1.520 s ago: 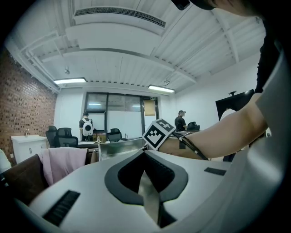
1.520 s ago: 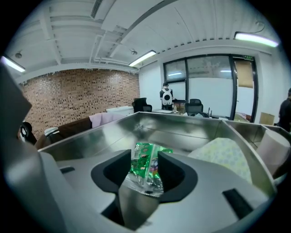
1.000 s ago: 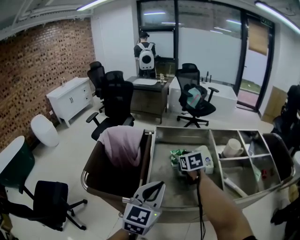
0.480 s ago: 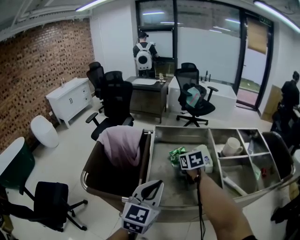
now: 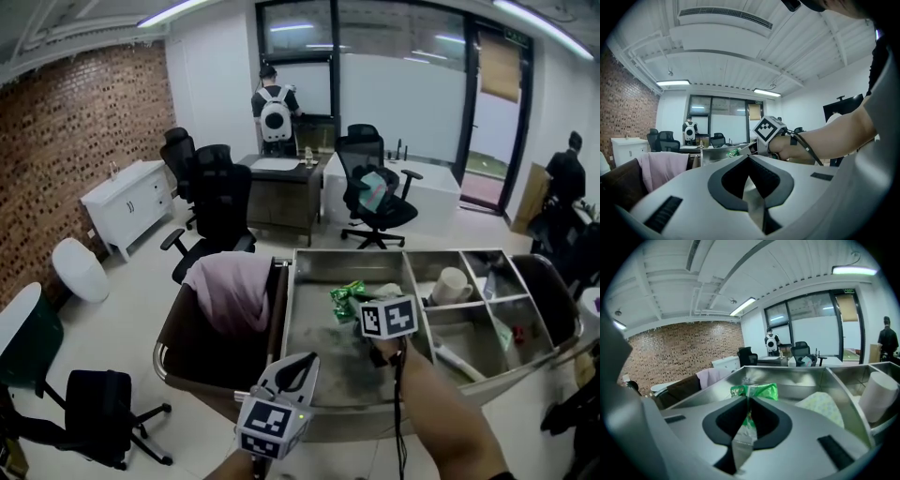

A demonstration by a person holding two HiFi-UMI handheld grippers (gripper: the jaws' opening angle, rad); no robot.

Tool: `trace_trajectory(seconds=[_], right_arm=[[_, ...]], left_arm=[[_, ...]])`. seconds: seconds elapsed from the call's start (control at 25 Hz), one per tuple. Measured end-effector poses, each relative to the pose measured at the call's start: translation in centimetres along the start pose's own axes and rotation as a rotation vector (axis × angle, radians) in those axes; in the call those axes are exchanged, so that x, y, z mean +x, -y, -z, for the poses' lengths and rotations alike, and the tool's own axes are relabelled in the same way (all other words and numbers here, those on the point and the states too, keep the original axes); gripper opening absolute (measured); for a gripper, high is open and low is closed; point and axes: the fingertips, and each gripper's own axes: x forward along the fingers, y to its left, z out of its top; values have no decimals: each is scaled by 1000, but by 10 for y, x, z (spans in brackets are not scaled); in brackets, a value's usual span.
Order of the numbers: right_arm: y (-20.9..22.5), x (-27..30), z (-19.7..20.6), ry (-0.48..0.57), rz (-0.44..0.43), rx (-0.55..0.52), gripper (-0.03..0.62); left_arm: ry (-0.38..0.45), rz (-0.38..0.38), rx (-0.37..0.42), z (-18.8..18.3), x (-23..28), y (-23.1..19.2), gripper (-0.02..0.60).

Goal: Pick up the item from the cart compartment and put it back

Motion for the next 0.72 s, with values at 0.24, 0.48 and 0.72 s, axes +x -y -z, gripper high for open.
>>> trace_trajectory(seconds=[0.24, 0.48, 0.72], right_arm=[[-16, -49, -24, 102, -21, -3, 54], [-25, -102, -34, 189, -36, -4, 52], [-39, -147, -28, 252, -40, -51, 52]], left_arm=[[-5, 19, 9, 3, 5, 11, 0], [14, 42, 18, -8, 4, 23, 0], [25, 35, 22, -13, 2, 24, 0]])
